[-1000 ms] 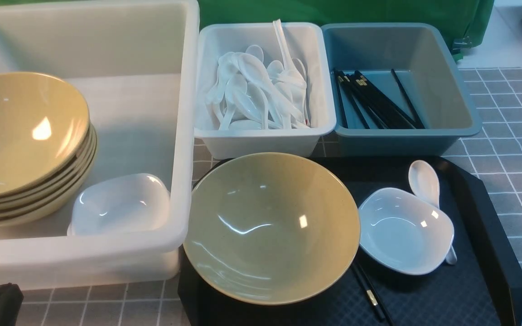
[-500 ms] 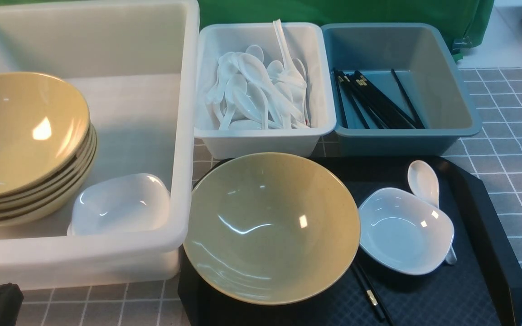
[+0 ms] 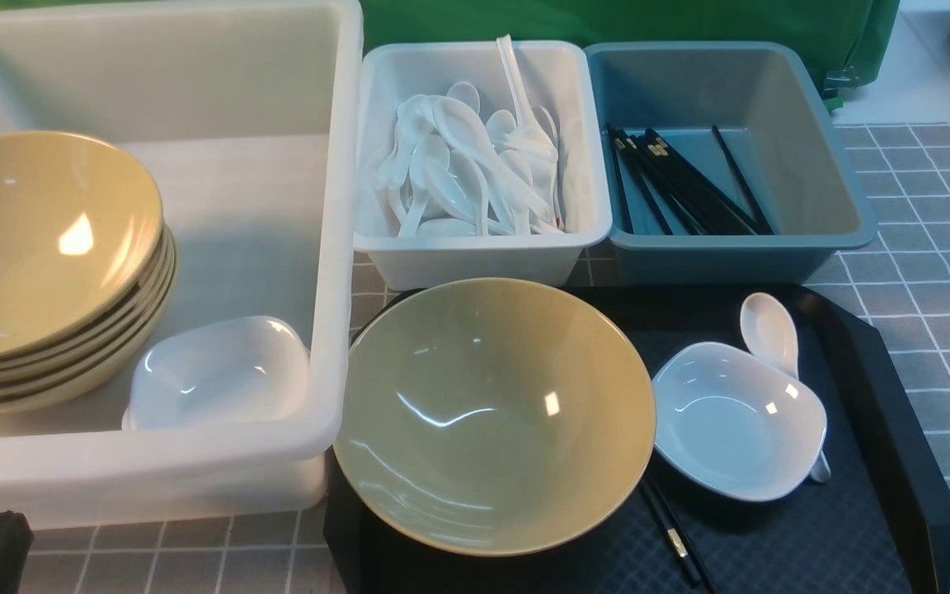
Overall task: On grey table put chopsticks spoon bowls plates into blue grey white boxes.
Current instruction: 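Grasp the large bowl on the tray by its rim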
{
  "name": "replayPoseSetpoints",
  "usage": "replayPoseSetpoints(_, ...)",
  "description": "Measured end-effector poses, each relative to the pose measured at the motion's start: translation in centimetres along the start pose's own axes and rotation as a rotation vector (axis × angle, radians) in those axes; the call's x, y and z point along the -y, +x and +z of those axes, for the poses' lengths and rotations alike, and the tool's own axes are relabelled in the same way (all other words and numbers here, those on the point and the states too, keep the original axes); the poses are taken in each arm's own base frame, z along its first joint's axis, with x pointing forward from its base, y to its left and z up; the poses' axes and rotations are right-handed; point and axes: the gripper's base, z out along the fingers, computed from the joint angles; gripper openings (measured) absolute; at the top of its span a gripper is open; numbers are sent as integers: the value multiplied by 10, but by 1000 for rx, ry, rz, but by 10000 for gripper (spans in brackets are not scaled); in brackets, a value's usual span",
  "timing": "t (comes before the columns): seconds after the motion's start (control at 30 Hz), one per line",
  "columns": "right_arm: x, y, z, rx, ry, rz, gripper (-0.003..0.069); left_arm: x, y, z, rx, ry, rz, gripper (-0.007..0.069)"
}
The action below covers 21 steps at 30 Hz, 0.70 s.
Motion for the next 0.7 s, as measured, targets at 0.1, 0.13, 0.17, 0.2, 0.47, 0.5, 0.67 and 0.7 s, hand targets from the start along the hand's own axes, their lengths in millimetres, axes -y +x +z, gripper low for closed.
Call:
replayPoseSetpoints(0.1, 1, -14, -1, 154, 15, 0, 238, 0, -15, -1, 170, -7, 18, -8)
replayPoseSetpoints(0.13, 2, -18, -2, 204, 20, 0, 238, 0, -20, -2, 226, -8, 19, -8)
replayPoseSetpoints(0.17, 2, -23, -3, 259, 26, 0, 238, 0, -26, -4, 287, -8, 19, -8)
replayPoseSetpoints(0.2, 3, -28, -5, 317, 31, 1, 238, -1, -31, -5, 347, -9, 19, -8)
replayPoseSetpoints(0.47, 7, -68, -31, 854, -84, 371, 238, -1, -69, -32, 868, 14, -55, -8)
replayPoseSetpoints(0.5, 7, -68, -31, 853, -89, 383, 238, -1, -69, -32, 868, 14, -58, -8)
replayPoseSetpoints(0.67, 7, -71, -33, 859, -147, 489, 224, -2, -103, -46, 908, 52, -173, -8)
replayPoseSetpoints(0.7, 7, -75, -32, 829, -142, 491, 209, -1, -115, -48, 879, 57, -171, -8)
